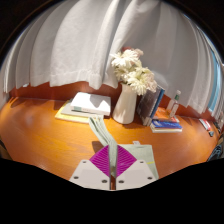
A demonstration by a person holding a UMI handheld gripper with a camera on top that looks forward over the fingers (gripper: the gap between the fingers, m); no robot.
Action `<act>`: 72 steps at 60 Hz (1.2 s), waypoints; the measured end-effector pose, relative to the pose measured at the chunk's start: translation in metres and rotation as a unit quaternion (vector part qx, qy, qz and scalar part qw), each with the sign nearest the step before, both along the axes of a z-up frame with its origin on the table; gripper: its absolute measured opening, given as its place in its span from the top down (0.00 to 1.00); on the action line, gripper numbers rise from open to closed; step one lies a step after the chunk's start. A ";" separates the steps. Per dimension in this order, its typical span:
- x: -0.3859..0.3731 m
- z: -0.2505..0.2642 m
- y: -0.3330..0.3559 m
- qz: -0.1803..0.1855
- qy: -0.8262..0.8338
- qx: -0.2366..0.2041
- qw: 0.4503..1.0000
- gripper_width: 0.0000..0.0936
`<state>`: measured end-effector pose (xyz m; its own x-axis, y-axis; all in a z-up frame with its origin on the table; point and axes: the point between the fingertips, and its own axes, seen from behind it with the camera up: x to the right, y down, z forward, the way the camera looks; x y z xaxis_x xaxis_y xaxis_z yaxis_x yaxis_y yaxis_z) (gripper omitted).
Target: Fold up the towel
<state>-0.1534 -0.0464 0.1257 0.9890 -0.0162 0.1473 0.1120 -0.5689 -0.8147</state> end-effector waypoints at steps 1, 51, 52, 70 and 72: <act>0.010 0.003 0.002 -0.005 -0.001 0.006 1.000 0.94; 0.135 0.076 -0.060 0.052 0.026 0.022 0.998 0.23; 0.133 0.085 -0.062 0.052 0.028 0.028 0.998 0.21; 0.082 0.169 -0.114 0.034 0.059 0.083 0.994 0.20; 0.074 0.170 -0.121 0.032 0.059 0.087 0.994 0.20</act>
<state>-0.0793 -0.1678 0.2959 0.9990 0.0318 0.0316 0.0419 -0.4124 -0.9100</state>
